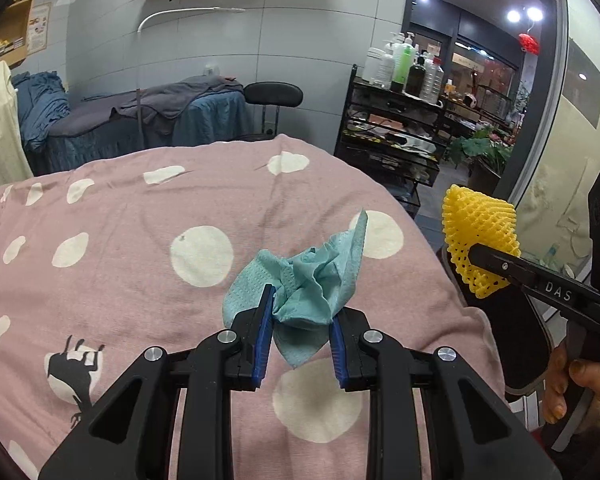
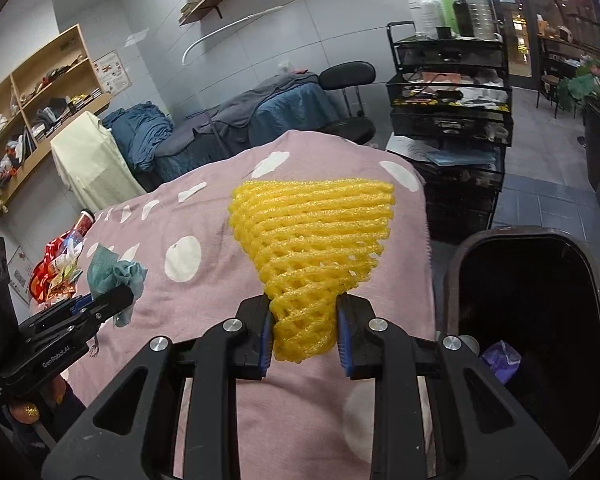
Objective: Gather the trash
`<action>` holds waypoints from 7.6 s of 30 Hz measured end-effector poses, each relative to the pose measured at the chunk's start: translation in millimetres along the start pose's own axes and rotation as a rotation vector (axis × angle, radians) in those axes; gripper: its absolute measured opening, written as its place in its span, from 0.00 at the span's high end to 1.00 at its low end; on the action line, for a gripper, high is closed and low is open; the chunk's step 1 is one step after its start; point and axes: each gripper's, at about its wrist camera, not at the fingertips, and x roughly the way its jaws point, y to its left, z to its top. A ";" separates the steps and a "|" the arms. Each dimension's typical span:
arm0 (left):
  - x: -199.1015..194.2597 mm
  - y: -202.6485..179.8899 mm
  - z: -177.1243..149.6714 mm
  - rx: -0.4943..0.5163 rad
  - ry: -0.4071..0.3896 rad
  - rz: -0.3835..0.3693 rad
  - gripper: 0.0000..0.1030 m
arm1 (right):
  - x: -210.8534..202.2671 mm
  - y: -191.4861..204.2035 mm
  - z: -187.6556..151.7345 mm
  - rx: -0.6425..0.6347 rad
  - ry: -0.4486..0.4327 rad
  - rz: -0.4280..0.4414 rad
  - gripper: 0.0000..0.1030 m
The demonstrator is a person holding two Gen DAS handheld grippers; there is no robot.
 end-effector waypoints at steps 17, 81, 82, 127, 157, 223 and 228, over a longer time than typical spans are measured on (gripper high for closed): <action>10.2 -63.0 -10.9 0.071 0.050 -0.136 0.75 | -37.1 -100.2 -21.1 0.196 -0.026 -0.203 0.74; 90.1 -239.2 -11.8 0.487 0.167 -0.277 0.07 | -127.3 -195.7 -66.6 0.431 -0.246 -0.465 0.09; 89.7 -238.1 -10.6 0.482 0.163 -0.278 0.07 | -126.9 -194.2 -65.7 0.423 -0.248 -0.473 0.09; -71.3 -33.8 -39.7 0.018 -0.275 0.240 0.05 | -77.2 18.5 -64.4 -0.064 -0.273 -0.217 0.05; -89.7 -17.5 -52.3 -0.022 -0.335 0.281 0.05 | -110.9 64.1 -84.7 -0.166 -0.443 -0.173 0.05; -89.2 -22.8 -51.6 -0.029 -0.329 0.234 0.05 | -107.4 44.5 -85.5 -0.098 -0.420 -0.166 0.05; -88.7 -22.9 -52.7 -0.018 -0.332 0.228 0.05 | -107.3 44.3 -85.8 -0.096 -0.421 -0.166 0.05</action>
